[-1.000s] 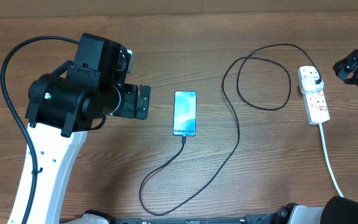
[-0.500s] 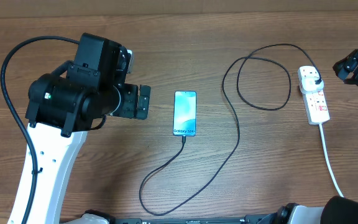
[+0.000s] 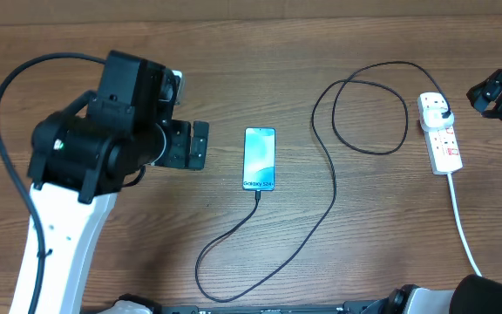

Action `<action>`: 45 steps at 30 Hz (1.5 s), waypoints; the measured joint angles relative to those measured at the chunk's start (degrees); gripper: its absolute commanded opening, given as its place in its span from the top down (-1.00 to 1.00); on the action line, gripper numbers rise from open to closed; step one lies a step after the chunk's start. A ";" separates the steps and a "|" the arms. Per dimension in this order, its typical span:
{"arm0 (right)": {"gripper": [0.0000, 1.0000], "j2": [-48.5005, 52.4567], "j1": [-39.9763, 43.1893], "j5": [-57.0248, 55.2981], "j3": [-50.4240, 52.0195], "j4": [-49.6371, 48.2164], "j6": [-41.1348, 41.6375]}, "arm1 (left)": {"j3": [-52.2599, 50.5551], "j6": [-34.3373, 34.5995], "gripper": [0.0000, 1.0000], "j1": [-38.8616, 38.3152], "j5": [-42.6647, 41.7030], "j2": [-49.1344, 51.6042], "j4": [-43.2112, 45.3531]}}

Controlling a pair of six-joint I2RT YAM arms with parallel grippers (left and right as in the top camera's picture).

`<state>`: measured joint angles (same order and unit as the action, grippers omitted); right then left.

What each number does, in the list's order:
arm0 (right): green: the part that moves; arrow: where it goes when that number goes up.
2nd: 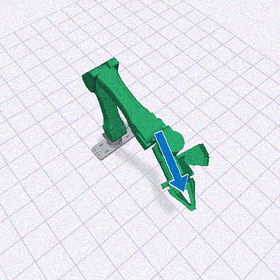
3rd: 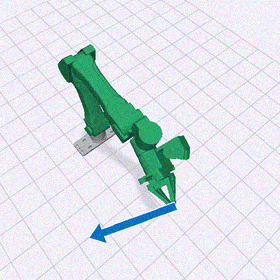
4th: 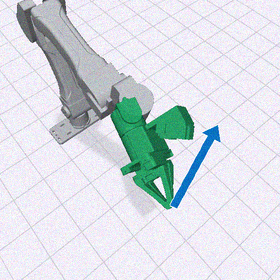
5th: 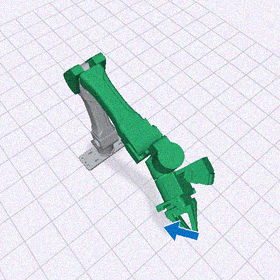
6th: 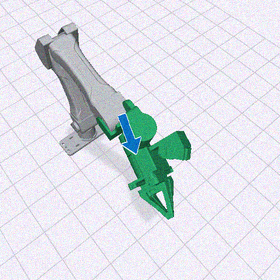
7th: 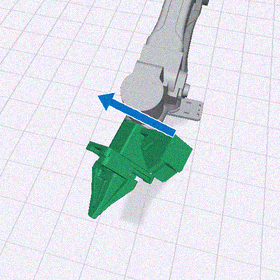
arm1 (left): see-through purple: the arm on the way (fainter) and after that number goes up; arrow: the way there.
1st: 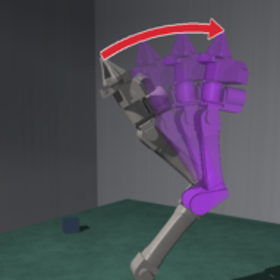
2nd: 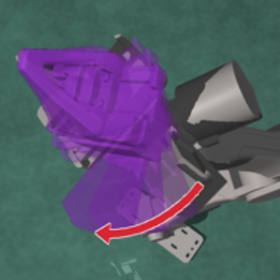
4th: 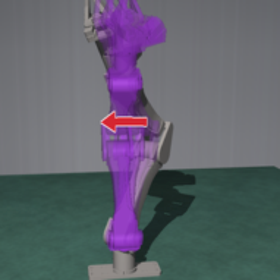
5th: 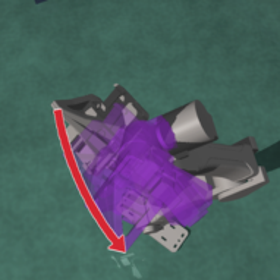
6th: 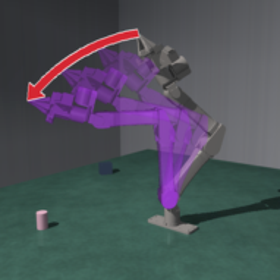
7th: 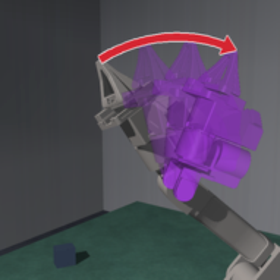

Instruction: Plug charger to phone and switch on socket

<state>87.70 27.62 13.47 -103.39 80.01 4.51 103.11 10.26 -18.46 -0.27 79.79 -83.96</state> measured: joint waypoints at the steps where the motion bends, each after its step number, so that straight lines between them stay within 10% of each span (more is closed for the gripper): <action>1: -1.00 0.00 -0.02 0.00 0.00 -0.04 0.00 | 0.00 0.00 -0.98 0.00 0.20 -0.61 0.37; 38: -1.00 0.00 0.00 -0.22 0.00 0.11 0.00 | -92.04 -3.08 -0.99 11.58 -2.16 -63.04 105.81; 45: -1.00 0.00 0.00 -0.24 0.00 0.11 -0.02 | -102.38 -3.28 -0.99 14.49 -3.69 -71.54 104.85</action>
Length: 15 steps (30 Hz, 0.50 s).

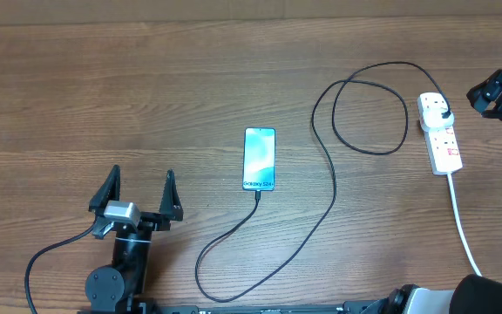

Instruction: Plug charger to phone and switch on socket

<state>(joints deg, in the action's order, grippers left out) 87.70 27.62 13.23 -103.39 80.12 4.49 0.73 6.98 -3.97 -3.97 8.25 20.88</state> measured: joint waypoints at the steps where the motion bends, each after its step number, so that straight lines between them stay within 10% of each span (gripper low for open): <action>1: -1.00 0.00 0.00 0.00 0.00 0.00 0.00 | -0.20 0.00 -0.99 0.37 -0.13 -0.92 -2.14; 15: -0.99 0.00 0.00 0.00 0.00 0.02 0.00 | -0.26 -3.87 -0.98 4.83 -0.28 -7.50 -24.96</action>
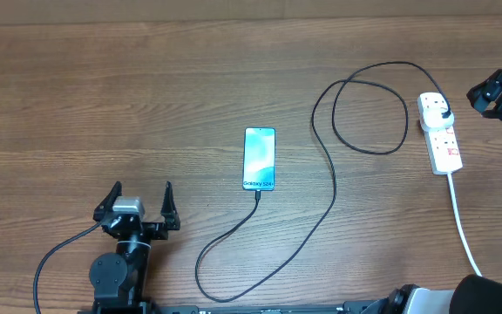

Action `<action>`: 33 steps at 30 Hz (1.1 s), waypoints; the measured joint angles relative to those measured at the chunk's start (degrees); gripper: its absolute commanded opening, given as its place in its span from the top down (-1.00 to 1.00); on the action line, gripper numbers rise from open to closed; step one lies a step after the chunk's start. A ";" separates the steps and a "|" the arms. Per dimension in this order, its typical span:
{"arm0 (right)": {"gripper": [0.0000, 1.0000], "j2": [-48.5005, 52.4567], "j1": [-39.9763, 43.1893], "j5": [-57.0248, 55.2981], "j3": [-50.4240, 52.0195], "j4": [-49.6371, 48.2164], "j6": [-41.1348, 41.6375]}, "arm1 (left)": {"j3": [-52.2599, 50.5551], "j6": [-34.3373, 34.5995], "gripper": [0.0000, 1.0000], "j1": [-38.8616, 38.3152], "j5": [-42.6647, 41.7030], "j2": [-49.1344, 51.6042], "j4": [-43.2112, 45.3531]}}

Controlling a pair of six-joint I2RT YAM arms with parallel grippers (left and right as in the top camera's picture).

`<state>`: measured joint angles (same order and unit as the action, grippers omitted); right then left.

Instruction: Plug charger to phone and switch on socket

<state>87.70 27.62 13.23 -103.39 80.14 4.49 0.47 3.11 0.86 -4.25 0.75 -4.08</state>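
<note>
The phone point(260, 159) lies face up mid-table with its blue screen lit. A black charger cable point(333, 187) is plugged into its near end, loops over the table and ends at a black plug point(443, 111) seated in the white power strip point(442, 138) at the right. My left gripper point(139, 202) is folded back at the front left edge, open and empty, well away from the phone. My right gripper point(493, 92) sits just right of the strip's far end. It is dark and partly cut off, so its jaws cannot be read.
The strip's white lead point(462, 228) runs toward the front right edge. The black cable forms one loop point(369, 109) left of the strip and another point(225, 275) near the front edge. The wooden table point(103, 96) is bare elsewhere.
The left gripper has dropped slightly closer to the front edge, still open. Phone, cable, strip and right gripper are unchanged.
At first the left arm was raised over the table with its gripper just left of the phone, the cable plugged in. Then it sat folded at the front left edge, open. Now it rests a touch lower there. The right gripper stayed beside the strip throughout.
</note>
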 measured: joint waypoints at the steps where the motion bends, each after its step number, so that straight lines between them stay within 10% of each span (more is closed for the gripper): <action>1: -1.00 0.02 -0.02 -0.02 0.00 -0.02 0.00 | 0.00 -0.48 -0.99 0.00 0.00 0.00 0.00; 33: -1.00 0.00 0.00 0.00 0.00 -0.02 0.04 | 0.00 -3.32 -0.99 0.00 0.00 0.00 0.00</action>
